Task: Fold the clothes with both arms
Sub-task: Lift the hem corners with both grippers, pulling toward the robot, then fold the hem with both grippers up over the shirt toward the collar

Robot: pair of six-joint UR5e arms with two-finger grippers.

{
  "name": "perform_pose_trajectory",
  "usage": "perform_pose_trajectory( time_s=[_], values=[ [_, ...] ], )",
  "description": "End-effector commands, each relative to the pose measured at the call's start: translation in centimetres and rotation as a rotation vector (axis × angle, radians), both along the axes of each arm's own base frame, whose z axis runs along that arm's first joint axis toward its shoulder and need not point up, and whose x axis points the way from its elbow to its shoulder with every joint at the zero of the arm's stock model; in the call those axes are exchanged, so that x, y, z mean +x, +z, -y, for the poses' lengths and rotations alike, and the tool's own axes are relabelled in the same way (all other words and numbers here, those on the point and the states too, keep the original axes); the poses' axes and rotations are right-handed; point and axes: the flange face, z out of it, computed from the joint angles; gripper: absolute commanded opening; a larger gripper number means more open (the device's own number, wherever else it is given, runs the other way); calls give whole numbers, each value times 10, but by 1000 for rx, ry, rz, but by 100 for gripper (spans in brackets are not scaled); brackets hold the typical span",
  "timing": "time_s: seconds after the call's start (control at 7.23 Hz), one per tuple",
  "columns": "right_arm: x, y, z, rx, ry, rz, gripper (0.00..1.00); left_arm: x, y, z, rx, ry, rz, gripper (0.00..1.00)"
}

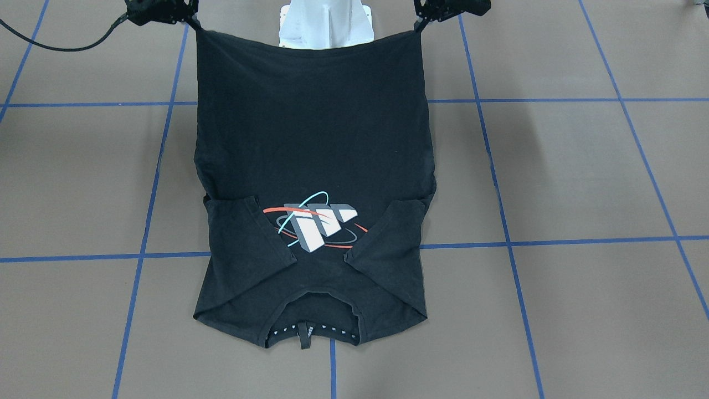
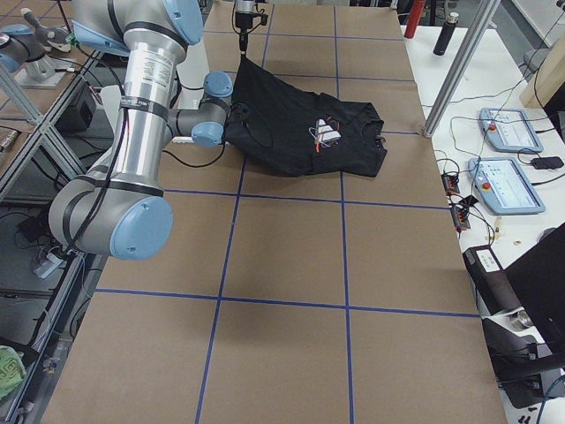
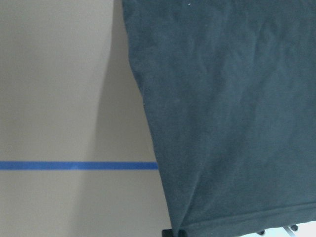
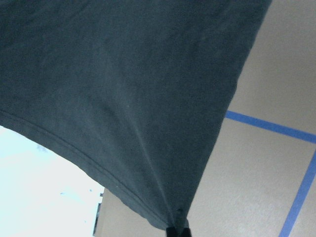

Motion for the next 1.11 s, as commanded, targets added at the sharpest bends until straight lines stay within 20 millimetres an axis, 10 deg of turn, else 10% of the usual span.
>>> perform_pose_trajectory(
  time_s=[0.0, 0.28, 0.55, 0.97],
  values=[
    [31, -12, 22, -19, 80, 18, 0, -18, -12, 18, -11, -21, -29, 0],
    [44, 0, 61, -55, 208, -85, 0, -11, -27, 66, 89, -96, -36, 0],
    [11, 1, 129, -69, 321, -134, 0, 27, -59, 136, 139, -157, 35, 0],
    [-16, 13, 214, -79, 423, -180, 0, 16, -49, 210, 223, -237, 103, 0]
  ],
)
